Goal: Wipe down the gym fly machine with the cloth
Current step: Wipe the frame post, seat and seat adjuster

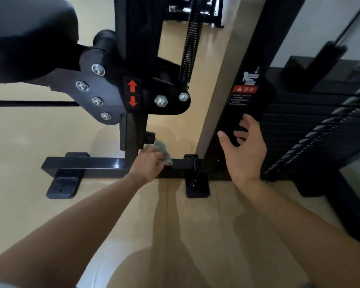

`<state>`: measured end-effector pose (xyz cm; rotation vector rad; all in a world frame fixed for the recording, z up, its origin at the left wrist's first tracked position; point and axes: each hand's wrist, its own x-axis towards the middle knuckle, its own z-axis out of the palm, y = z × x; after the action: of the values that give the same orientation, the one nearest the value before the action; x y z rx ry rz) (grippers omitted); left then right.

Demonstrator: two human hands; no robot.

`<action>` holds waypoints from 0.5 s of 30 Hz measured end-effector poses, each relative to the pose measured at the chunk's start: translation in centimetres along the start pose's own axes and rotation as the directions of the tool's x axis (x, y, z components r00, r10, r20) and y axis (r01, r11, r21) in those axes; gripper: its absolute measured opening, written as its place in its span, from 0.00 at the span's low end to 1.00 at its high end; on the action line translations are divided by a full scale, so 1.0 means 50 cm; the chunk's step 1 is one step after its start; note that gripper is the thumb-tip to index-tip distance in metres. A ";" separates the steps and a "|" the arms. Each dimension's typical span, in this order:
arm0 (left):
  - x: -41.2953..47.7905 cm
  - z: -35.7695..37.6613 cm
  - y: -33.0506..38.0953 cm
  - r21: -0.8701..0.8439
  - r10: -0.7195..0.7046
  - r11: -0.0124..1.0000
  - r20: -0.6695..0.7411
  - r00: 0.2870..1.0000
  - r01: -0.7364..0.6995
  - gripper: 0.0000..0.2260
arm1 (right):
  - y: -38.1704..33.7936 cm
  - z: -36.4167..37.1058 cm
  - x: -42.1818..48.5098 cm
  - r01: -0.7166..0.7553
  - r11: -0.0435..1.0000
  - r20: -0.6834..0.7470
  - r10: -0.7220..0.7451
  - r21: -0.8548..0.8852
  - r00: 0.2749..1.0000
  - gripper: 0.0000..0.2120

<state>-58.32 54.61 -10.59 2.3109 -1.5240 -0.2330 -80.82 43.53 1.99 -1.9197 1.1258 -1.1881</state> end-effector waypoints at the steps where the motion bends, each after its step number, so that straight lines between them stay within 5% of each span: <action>1: 0.004 0.011 -0.005 0.049 -0.061 0.997 0.041 0.997 0.059 0.12 | 0.001 -0.004 0.009 0.023 1.000 0.014 -0.023 -0.016 1.000 0.31; 6: 0.009 0.057 -0.003 0.151 -0.242 0.966 0.250 0.938 0.209 0.20 | 0.026 -0.009 0.041 0.071 0.991 0.078 -0.062 -0.110 0.995 0.30; 15: 0.032 0.139 0.086 0.163 0.041 0.983 0.262 0.964 -0.086 0.24 | 0.055 -0.003 0.045 0.182 0.962 0.093 -0.166 -0.205 0.982 0.21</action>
<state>-63.63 50.20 -15.24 2.4370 -1.8061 -0.4140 -81.37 40.29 0.66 -2.2469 1.0993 -1.1131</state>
